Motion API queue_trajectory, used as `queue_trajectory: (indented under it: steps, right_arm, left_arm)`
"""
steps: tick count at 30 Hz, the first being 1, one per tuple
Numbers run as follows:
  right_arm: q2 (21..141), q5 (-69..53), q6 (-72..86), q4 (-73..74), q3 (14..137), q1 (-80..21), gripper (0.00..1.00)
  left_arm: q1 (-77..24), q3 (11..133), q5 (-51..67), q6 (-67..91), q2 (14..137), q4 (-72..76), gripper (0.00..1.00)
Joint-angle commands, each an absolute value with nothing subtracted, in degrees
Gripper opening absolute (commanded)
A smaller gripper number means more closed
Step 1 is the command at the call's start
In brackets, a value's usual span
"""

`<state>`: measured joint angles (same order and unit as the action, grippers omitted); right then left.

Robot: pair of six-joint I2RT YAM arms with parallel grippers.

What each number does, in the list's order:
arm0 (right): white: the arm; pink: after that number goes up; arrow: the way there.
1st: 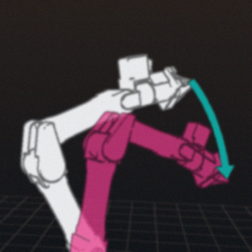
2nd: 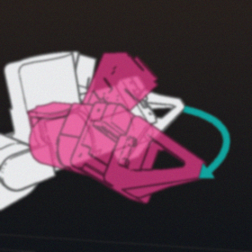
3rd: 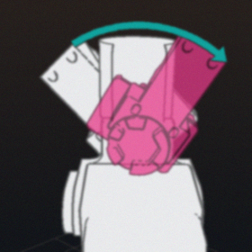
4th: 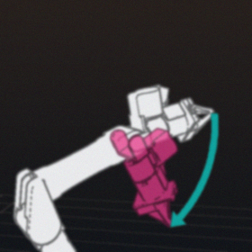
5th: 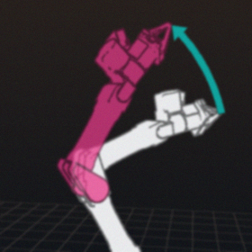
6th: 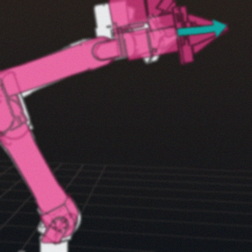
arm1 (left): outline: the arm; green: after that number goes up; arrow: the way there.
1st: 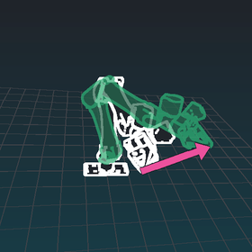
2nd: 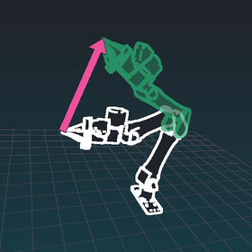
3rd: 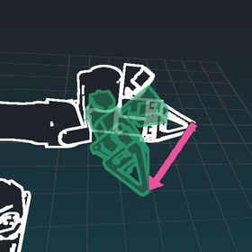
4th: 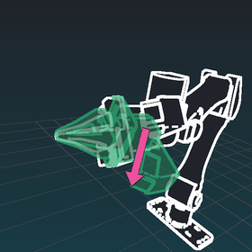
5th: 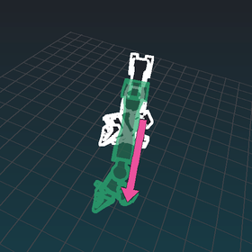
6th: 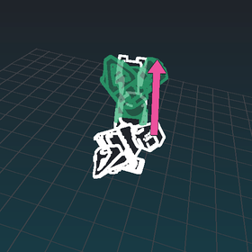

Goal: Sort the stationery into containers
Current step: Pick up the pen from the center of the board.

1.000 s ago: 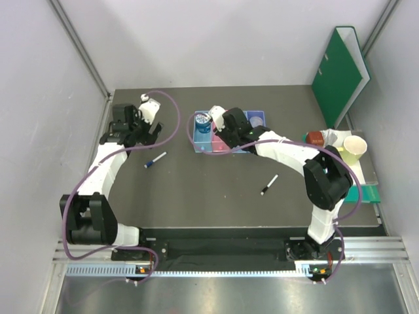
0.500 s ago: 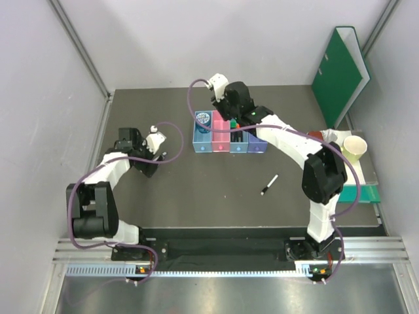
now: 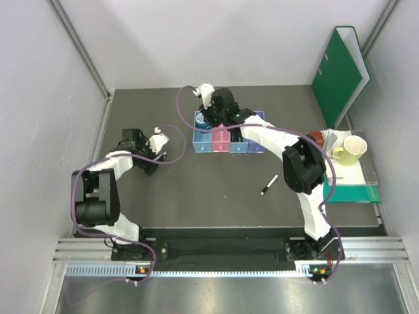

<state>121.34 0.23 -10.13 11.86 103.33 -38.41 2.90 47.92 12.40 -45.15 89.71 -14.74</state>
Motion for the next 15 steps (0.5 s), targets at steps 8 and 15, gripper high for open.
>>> queue_trajectory:
  steps: [8,15]
  right_arm:
    - [122.34,-1.23,-8.79,9.40,106.35,-41.22,0.16]
    - [122.61,-0.35,-8.61,9.40,105.64,-42.19,0.16]
  left_arm:
    - [3.43,50.10,16.87,-51.93,95.19,-16.60,0.61]
    - [4.39,51.50,20.12,-55.46,96.06,-23.28,0.55]
